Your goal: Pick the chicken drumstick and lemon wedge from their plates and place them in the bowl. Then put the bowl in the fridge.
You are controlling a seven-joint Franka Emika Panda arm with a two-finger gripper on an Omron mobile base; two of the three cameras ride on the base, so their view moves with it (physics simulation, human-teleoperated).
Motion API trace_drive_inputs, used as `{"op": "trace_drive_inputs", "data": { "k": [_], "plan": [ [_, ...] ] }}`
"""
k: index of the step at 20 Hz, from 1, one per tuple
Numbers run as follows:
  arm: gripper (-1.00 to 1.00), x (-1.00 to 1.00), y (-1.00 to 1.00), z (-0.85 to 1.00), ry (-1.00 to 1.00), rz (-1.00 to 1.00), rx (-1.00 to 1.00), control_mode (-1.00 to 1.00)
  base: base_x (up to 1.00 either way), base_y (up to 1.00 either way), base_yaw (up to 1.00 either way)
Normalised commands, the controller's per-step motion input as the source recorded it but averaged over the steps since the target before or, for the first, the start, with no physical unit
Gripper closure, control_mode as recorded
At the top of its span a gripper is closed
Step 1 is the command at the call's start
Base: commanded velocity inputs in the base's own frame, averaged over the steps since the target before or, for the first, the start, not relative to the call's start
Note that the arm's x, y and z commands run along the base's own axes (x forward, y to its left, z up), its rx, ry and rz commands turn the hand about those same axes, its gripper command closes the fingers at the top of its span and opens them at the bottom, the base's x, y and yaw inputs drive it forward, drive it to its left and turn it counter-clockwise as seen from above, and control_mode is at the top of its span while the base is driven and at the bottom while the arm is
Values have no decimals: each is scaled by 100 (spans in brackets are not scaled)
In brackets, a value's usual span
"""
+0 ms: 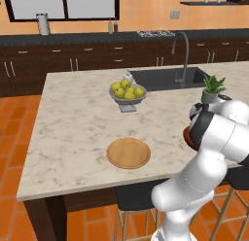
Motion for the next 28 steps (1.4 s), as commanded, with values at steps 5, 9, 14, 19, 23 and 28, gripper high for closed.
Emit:
{"op": "trace_drive_inputs", "data": {
  "k": [5,9,14,19,23,28],
  "plan": [
    [-100,22,-5,-30,0,0,0,-100,0,0,0],
    [-100,0,-6,-1,0,0,0,-100,0,0,0],
    [-100,-8,0,17,-10,0,0,-100,0,0,0],
    [-100,-40,0,48,-16,-12,0,-100,0,0,0],
    [-100,-71,-14,57,-2,-43,0,-100,0,0,0],
    [-100,-60,-44,36,12,-43,4,-100,0,0,0]
  ]
}}
